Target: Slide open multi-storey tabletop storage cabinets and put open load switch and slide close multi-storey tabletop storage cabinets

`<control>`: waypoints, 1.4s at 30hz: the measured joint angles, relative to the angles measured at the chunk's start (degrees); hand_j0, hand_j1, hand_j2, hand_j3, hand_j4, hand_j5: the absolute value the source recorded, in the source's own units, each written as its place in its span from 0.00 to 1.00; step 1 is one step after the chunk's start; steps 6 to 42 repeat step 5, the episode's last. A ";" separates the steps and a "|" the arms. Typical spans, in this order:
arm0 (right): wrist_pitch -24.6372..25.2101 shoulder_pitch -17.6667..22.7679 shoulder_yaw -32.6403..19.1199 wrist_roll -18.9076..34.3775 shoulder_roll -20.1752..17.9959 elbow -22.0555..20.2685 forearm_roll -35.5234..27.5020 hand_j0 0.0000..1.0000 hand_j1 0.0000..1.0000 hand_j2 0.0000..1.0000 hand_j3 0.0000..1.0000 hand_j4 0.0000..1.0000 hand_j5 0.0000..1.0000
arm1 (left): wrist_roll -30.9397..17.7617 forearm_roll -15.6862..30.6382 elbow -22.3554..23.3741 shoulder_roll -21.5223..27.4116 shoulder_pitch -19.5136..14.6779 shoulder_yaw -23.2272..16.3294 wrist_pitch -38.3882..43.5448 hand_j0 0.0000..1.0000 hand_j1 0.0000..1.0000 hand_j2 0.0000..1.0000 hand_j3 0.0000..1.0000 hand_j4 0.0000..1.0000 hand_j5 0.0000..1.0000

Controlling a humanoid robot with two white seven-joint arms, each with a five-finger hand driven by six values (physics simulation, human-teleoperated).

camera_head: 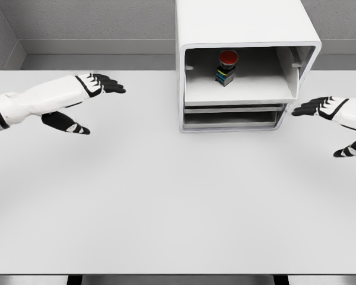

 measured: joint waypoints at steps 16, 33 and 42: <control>0.02 1.21 0.64 0.41 -2.07 -0.40 0.04 1.00 1.00 1.00 1.00 1.00 1.00 | 0.01 0.02 1.60 0.11 1.23 -0.01 0.00 1.00 1.00 1.00 1.00 1.00 1.00; 0.02 1.21 0.64 0.41 -2.07 -0.40 0.04 1.00 1.00 1.00 1.00 1.00 1.00 | 0.01 0.02 1.60 0.11 1.23 -0.01 0.00 1.00 1.00 1.00 1.00 1.00 1.00; 0.02 1.21 0.64 0.41 -2.07 -0.40 0.04 1.00 1.00 1.00 1.00 1.00 1.00 | 0.01 0.02 1.60 0.11 1.23 -0.01 0.00 1.00 1.00 1.00 1.00 1.00 1.00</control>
